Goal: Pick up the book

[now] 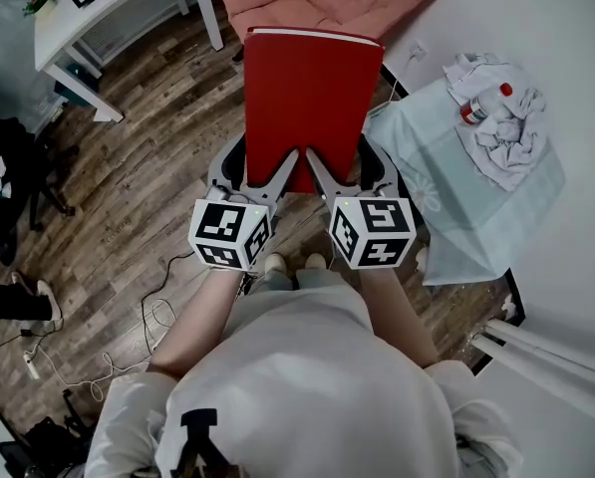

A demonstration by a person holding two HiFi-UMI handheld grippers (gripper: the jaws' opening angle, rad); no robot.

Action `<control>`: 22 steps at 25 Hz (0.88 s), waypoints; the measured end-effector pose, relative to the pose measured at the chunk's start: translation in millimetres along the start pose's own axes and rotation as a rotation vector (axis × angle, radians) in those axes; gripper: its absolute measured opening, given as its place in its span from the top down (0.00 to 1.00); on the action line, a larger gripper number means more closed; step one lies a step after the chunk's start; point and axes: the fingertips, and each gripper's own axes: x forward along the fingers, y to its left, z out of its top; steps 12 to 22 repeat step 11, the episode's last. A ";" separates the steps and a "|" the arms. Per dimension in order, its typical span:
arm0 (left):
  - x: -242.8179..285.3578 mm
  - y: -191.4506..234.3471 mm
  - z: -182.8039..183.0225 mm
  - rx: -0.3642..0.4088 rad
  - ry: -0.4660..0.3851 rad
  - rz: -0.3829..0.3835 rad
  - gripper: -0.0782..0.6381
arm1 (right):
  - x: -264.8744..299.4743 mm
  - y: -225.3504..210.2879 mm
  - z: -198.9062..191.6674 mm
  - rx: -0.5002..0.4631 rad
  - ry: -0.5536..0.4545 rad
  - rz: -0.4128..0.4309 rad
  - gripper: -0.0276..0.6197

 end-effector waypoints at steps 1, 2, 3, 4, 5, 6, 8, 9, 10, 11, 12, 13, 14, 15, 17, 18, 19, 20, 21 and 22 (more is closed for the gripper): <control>0.0 -0.1 -0.6 -0.002 0.001 0.000 0.46 | -0.1 0.0 -0.6 0.000 0.001 0.000 0.39; -0.4 0.0 -1.5 -0.004 0.002 0.001 0.46 | -0.2 0.2 -1.5 -0.001 0.003 0.000 0.39; -1.2 0.3 -2.6 -0.008 0.003 0.001 0.46 | -0.3 0.9 -2.4 -0.002 0.005 0.000 0.39; -2.2 0.9 -3.5 -0.012 0.004 0.002 0.46 | -0.3 1.9 -3.1 -0.005 0.008 0.001 0.39; -3.2 1.7 -4.2 -0.017 0.004 0.003 0.46 | -0.2 3.1 -3.3 -0.009 0.009 0.000 0.39; -4.0 2.4 -4.4 -0.020 0.004 0.003 0.46 | 0.0 4.1 -3.2 -0.013 0.009 -0.001 0.39; -5.2 3.3 -4.1 -0.021 0.004 0.003 0.46 | -0.1 5.8 -2.8 -0.015 0.008 -0.002 0.39; -5.7 3.4 -3.8 -0.020 0.005 0.003 0.46 | -0.4 6.3 -2.8 -0.013 0.008 -0.002 0.39; -6.1 3.3 -3.5 -0.018 0.006 0.002 0.46 | -0.8 6.6 -2.9 -0.010 0.008 -0.002 0.39; -6.5 3.1 -3.2 -0.016 0.007 0.002 0.46 | -1.2 6.9 -3.0 -0.007 0.008 -0.003 0.39; -6.5 3.1 -3.2 -0.016 0.007 0.002 0.46 | -1.2 6.9 -3.0 -0.007 0.008 -0.003 0.39; -6.5 3.1 -3.2 -0.016 0.007 0.002 0.46 | -1.2 6.9 -3.0 -0.007 0.008 -0.003 0.39; -6.5 3.1 -3.2 -0.016 0.007 0.002 0.46 | -1.2 6.9 -3.0 -0.007 0.008 -0.003 0.39; -6.5 3.1 -3.2 -0.016 0.007 0.002 0.46 | -1.2 6.9 -3.0 -0.007 0.008 -0.003 0.39; -6.5 3.1 -3.2 -0.016 0.007 0.002 0.46 | -1.2 6.9 -3.0 -0.007 0.008 -0.003 0.39; -6.5 3.1 -3.2 -0.016 0.007 0.002 0.46 | -1.2 6.9 -3.0 -0.007 0.008 -0.003 0.39; -6.5 3.1 -3.2 -0.016 0.007 0.002 0.46 | -1.2 6.9 -3.0 -0.007 0.008 -0.003 0.39; -6.5 3.1 -3.2 -0.016 0.007 0.002 0.46 | -1.2 6.9 -3.0 -0.007 0.008 -0.003 0.39; -6.5 3.1 -3.2 -0.016 0.007 0.002 0.46 | -1.2 6.9 -3.0 -0.007 0.008 -0.003 0.39; -6.5 3.1 -3.2 -0.016 0.007 0.002 0.46 | -1.2 6.9 -3.0 -0.007 0.008 -0.003 0.39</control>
